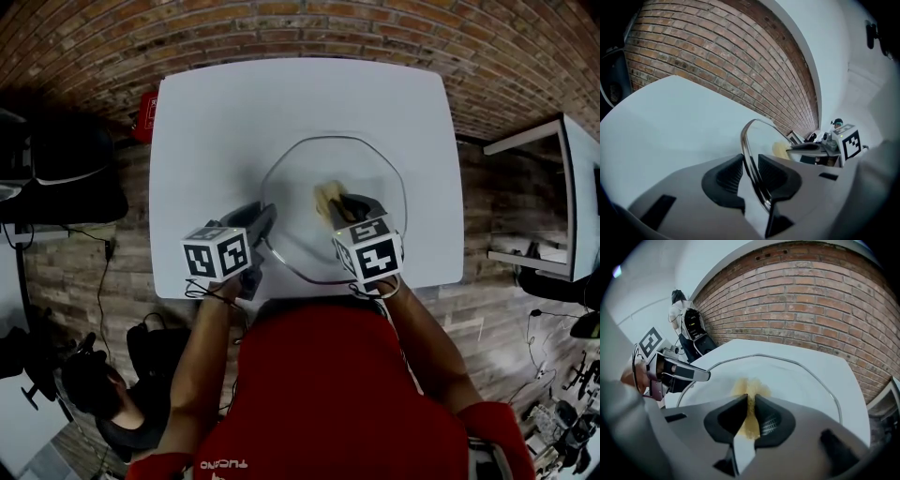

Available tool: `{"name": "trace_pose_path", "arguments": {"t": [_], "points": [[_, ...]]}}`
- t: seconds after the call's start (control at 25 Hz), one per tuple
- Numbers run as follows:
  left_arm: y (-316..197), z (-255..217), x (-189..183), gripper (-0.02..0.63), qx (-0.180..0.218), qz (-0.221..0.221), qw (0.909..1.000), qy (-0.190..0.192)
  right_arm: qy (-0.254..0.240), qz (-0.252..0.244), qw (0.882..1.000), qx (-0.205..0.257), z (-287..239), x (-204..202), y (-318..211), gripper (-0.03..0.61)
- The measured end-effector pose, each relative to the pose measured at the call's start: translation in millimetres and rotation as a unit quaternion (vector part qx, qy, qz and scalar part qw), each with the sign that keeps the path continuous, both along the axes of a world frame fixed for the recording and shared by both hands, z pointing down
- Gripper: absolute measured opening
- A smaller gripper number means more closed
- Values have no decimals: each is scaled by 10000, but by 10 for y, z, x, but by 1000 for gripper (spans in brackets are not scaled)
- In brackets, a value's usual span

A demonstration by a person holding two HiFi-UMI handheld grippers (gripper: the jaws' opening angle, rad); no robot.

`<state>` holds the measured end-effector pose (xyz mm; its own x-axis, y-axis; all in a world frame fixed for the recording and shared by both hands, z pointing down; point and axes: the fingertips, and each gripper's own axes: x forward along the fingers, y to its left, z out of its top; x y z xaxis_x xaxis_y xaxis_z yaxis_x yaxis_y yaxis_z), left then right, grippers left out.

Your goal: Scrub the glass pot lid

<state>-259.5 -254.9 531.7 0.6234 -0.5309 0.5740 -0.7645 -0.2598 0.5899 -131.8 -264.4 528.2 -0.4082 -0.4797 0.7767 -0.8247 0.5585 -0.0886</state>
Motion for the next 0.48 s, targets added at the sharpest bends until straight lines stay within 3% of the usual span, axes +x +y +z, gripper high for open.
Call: {"name": "trace_pose_path", "arguments": {"t": [0.16, 0.48], "points": [[-9, 1, -3, 104, -34, -93, 10000, -6, -54, 63, 9999, 104, -95, -11, -11, 54], [-24, 2, -20, 95, -73, -256, 9996, -20, -626, 460, 9962, 385, -373, -301, -371, 52]]}}
